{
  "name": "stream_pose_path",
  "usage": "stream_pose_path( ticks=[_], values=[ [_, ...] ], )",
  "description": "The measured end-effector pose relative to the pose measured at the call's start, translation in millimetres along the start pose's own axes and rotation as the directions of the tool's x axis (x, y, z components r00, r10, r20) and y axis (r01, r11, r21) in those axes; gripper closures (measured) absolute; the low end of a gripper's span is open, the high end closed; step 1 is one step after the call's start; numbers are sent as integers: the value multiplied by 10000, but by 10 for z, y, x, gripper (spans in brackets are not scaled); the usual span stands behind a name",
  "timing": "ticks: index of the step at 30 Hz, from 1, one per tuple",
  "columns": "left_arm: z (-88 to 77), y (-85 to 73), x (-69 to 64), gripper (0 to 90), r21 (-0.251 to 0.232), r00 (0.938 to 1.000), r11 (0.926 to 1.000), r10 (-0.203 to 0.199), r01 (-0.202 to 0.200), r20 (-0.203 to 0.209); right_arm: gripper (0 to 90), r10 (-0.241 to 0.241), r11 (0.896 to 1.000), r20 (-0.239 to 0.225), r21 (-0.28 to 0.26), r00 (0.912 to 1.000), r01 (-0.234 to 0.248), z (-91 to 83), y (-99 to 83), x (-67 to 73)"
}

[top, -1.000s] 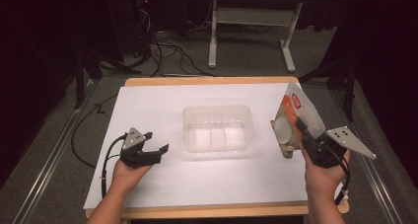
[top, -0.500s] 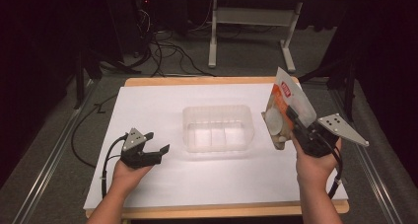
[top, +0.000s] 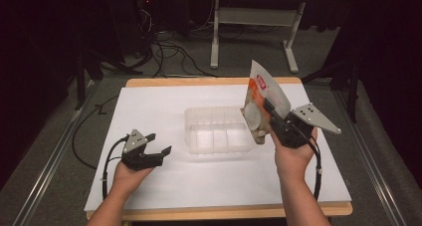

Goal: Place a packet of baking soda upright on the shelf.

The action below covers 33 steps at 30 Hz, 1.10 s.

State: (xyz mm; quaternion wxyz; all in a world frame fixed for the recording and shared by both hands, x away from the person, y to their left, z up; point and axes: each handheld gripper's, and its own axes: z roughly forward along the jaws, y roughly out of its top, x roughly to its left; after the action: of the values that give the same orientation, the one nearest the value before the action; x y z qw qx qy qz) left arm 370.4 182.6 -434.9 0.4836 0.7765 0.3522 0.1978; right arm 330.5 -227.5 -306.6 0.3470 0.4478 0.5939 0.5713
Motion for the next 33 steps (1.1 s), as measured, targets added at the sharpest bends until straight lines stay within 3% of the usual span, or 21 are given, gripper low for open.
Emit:
stream_pose_path(
  ticks=[10, 24, 33],
  values=[
    [-28, 11, 17, 240, -184, 10000, 9998, -53, 54, 28, 900, 150, 9996, -302, 248, 9994, -142, 304, -82, 213],
    [-43, 13, 52, 240, -269, 9999, 9996, -109, 110, 53, 900, 135, 9974, -474, 718, 9988, -101, 668, -244, 390],
    [-49, 15, 61, 240, -273, 9998, 9995, -148, 150, 106, 900, -256, 9939, -394, 1061, 9989, 297, 871, -363, 481]
  ],
)
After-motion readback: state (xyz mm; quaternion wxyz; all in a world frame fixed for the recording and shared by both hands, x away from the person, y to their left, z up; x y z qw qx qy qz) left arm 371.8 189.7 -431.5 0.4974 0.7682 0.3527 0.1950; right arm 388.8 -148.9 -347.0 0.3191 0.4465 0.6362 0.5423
